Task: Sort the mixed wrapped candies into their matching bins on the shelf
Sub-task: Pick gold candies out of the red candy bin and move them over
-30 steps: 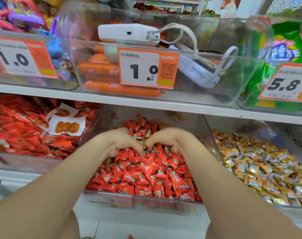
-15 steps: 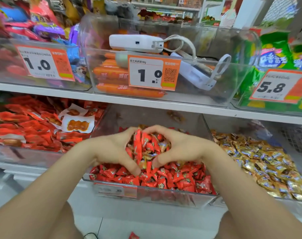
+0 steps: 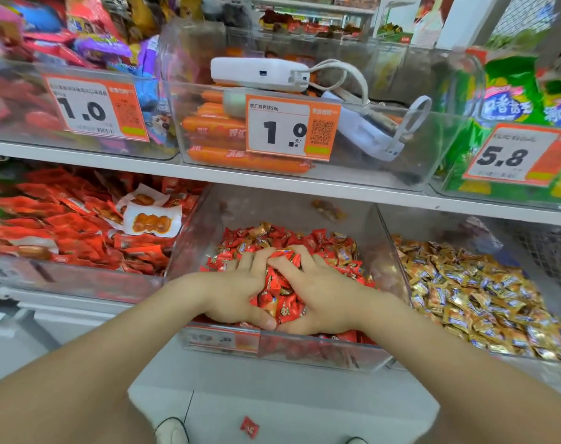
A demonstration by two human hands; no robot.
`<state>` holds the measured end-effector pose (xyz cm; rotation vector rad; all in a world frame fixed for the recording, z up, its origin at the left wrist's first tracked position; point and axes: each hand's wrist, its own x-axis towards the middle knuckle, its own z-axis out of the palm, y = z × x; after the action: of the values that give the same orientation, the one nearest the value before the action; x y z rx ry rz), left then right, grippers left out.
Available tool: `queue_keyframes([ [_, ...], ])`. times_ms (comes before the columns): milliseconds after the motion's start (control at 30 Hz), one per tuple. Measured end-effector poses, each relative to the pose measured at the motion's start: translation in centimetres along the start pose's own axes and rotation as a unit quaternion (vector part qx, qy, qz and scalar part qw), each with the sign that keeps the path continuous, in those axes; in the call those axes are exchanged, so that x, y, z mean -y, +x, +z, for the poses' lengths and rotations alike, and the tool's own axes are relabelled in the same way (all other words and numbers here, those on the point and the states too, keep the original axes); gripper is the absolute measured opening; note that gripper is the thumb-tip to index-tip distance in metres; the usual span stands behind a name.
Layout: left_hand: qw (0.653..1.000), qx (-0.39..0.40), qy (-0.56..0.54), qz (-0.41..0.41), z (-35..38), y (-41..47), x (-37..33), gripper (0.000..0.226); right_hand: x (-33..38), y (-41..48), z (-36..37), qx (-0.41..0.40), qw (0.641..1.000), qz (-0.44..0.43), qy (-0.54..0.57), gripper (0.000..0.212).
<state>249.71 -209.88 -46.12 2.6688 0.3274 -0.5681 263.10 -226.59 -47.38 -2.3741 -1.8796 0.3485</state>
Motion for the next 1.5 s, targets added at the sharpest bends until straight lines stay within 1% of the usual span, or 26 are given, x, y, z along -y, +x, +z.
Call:
queue_keyframes([
  [33, 1.0, -0.015, -0.01, 0.009, 0.0, 0.3, 0.1, 0.132, -0.1, 0.4, 0.1, -0.01, 1.0, 0.002, -0.011, 0.109],
  [133, 0.997, -0.081, -0.002, -0.002, 0.7, 1.3, 0.9, 0.131, -0.5, 1.6, 0.1, -0.04, 0.997, 0.002, -0.073, 0.114],
  [233, 0.985, -0.165, 0.04, -0.019, 1.1, 1.6, 0.9, 0.128, -0.8, 2.3, -0.1, -0.05, 0.989, 0.021, -0.137, 0.112],
  [300, 0.975, -0.201, 0.088, -0.032, 1.0, 1.8, 1.0, 0.125, -0.9, 2.5, -0.3, -0.061, 0.985, 0.042, -0.158, 0.106],
  [367, 0.969, -0.212, 0.123, -0.04, 0.6, 1.8, 1.5, 0.124, -1.0, 2.5, -0.6, -0.054, 0.987, 0.066, -0.134, 0.101],
  [433, 0.968, -0.204, 0.142, -0.034, -0.1, 1.3, 1.9, 0.12, -1.3, 1.9, -1.3, -0.032, 0.993, 0.081, -0.086, 0.102],
  [500, 0.972, -0.195, 0.132, -0.018, -0.7, 0.5, 1.9, 0.115, -1.6, 0.7, -2.3, -0.006, 0.995, 0.089, -0.053, 0.108],
  [567, 0.971, -0.222, 0.093, 0.011, -1.3, -0.4, 1.6, 0.106, -1.9, -0.8, -3.5, 0.0, 0.995, 0.094, -0.015, 0.112],
  [600, 0.966, -0.246, 0.075, 0.03, -1.5, -0.8, 1.4, 0.096, -2.0, -1.5, -3.9, -0.014, 0.995, 0.092, 0.017, 0.107],
  [633, 0.959, -0.271, 0.061, 0.055, -1.6, -1.1, 1.3, 0.083, -2.1, -1.9, -4.3, -0.044, 0.994, 0.086, 0.054, 0.096],
  [667, 0.953, -0.287, 0.047, 0.085, -1.7, -1.3, 1.1, 0.069, -2.4, -2.2, -4.5, -0.087, 0.99, 0.075, 0.086, 0.081],
  [733, 0.95, -0.281, 0.03, 0.13, -1.6, -1.5, 0.9, 0.045, -2.8, -2.2, -4.4, -0.184, 0.976, 0.042, 0.111, 0.046],
  [767, 0.954, -0.265, 0.033, 0.139, -1.4, -1.6, 0.7, 0.036, -2.8, -2.0, -4.1, -0.213, 0.97, 0.027, 0.112, 0.032],
  [800, 0.958, -0.248, 0.047, 0.139, -1.2, -1.5, 0.5, 0.029, -2.4, -1.7, -3.9, -0.223, 0.968, 0.015, 0.115, 0.025],
  [833, 0.96, -0.237, 0.063, 0.133, -1.0, -1.5, 0.2, 0.028, -2.0, -1.4, -3.6, -0.218, 0.969, 0.008, 0.114, 0.024],
  [867, 0.962, -0.231, 0.08, 0.12, -0.9, -1.4, -0.2, 0.035, -1.5, -1.2, -3.2, -0.21, 0.973, 0.002, 0.099, 0.027],
  [933, 0.962, -0.225, 0.128, 0.089, -0.7, -1.1, -0.7, 0.052, -1.1, -0.4, -2.2, -0.183, 0.982, -0.003, 0.04, 0.045],
  [967, 0.959, -0.224, 0.153, 0.078, -0.8, -0.9, -0.9, 0.054, -1.1, 0.0, -1.9, -0.168, 0.986, 0.003, 0.007, 0.053],
  [1000, 0.957, -0.224, 0.169, 0.07, -0.8, -0.8, -1.2, 0.054, -1.3, 0.4, -1.7, -0.157, 0.987, 0.014, -0.02, 0.055],
  [1067, 0.957, -0.221, 0.176, 0.064, -0.9, -0.6, -1.4, 0.048, -1.8, 1.1, -1.8, -0.153, 0.987, 0.035, -0.033, 0.045],
  [1200, 0.96, -0.205, 0.182, 0.062, -0.9, -0.7, -1.3, 0.04, -2.2, 0.7, -3.0, -0.187, 0.98, 0.064, 0.01, 0.024],
  [1267, 0.96, -0.197, 0.19, 0.061, -0.7, -0.6, -0.9, 0.039, -2.4, 0.1, -3.2, -0.18, 0.981, 0.067, 0.017, 0.016],
  [1333, 0.964, -0.192, 0.174, 0.063, -0.5, -0.5, -0.7, 0.036, -2.4, -0.5, -3.4, -0.183, 0.979, 0.078, 0.034, 0.016],
  [1433, 0.961, -0.232, 0.122, 0.085, -0.6, -0.3, -0.5, 0.03, -2.2, -0.9, -4.0, -0.202, 0.972, 0.101, 0.063, 0.012],
  [1500, 0.959, -0.244, 0.111, 0.087, -1.0, -0.4, -0.4, 0.029, -2.0, -1.0, -4.1, -0.206, 0.973, 0.094, 0.055, 0.011],
])
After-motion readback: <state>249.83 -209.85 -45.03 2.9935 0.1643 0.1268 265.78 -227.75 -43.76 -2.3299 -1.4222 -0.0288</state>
